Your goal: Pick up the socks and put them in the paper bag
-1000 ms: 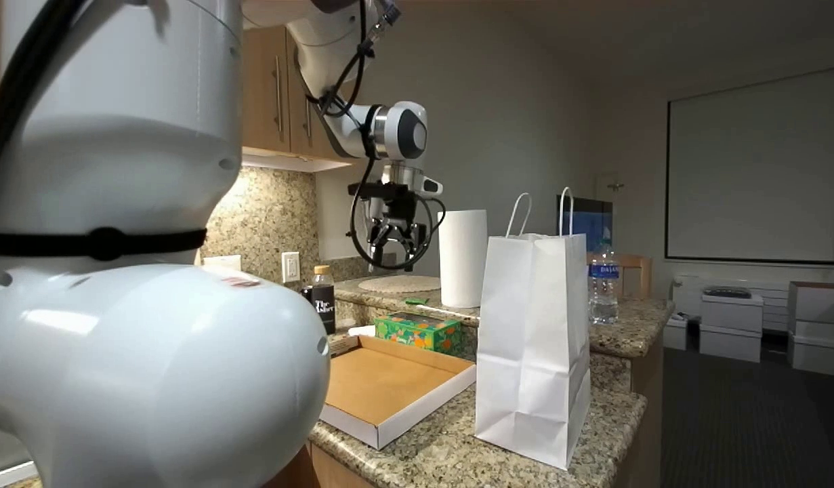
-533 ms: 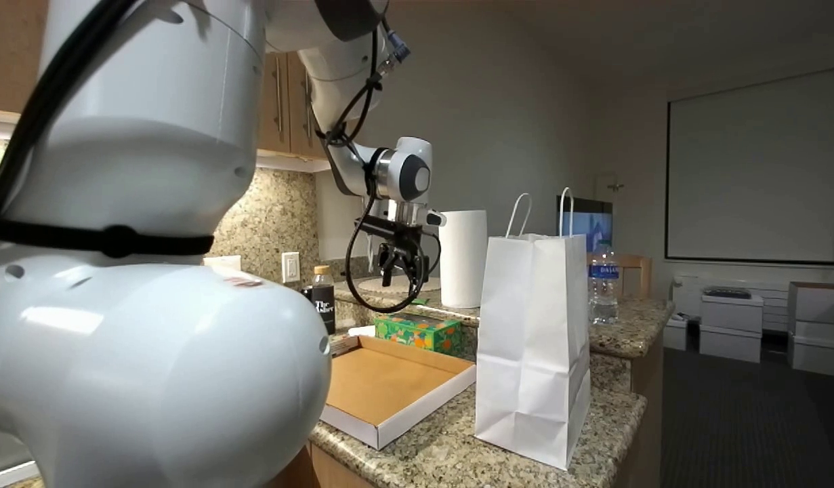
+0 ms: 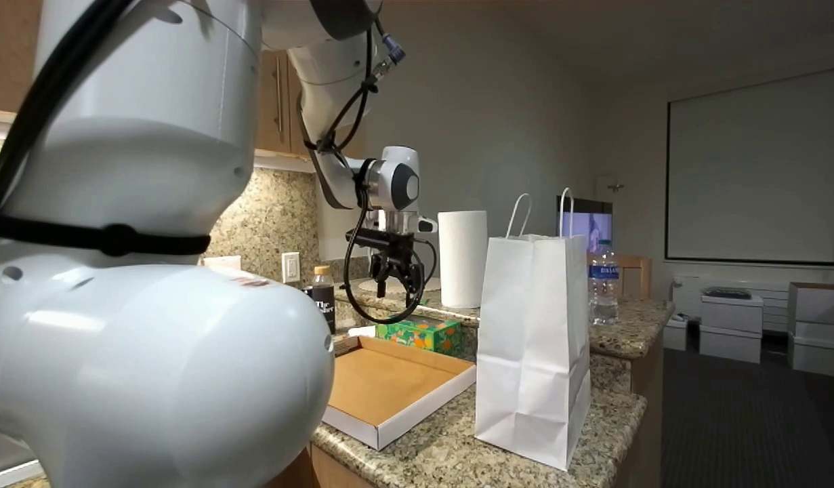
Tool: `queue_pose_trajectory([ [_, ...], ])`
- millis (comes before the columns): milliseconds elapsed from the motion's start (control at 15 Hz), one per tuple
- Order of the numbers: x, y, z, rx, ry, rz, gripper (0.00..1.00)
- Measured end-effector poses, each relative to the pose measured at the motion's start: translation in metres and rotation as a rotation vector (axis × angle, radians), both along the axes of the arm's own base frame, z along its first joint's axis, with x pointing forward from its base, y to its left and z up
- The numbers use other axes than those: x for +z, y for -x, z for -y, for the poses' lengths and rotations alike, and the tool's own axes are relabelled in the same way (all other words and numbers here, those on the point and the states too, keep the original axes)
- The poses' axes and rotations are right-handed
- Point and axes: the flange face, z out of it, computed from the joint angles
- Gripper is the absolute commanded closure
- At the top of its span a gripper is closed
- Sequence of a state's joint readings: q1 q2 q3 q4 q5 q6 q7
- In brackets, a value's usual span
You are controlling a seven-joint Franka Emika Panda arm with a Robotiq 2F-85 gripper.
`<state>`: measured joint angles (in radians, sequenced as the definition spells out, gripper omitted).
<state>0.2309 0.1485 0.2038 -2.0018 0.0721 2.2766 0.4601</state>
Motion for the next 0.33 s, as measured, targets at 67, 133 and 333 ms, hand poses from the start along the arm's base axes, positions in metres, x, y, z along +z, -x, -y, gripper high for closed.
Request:
queue_pose_trajectory([
  [67, -0.0011, 0.0014, -0.0006, 0.008, 0.010, 0.002, 0.00],
  [133, -0.0014, 0.0021, -0.0010, 0.012, 0.013, 0.002, 0.00],
  [333, -0.0006, 0.0024, -0.0014, 0.015, 0.015, 0.005, 0.00],
])
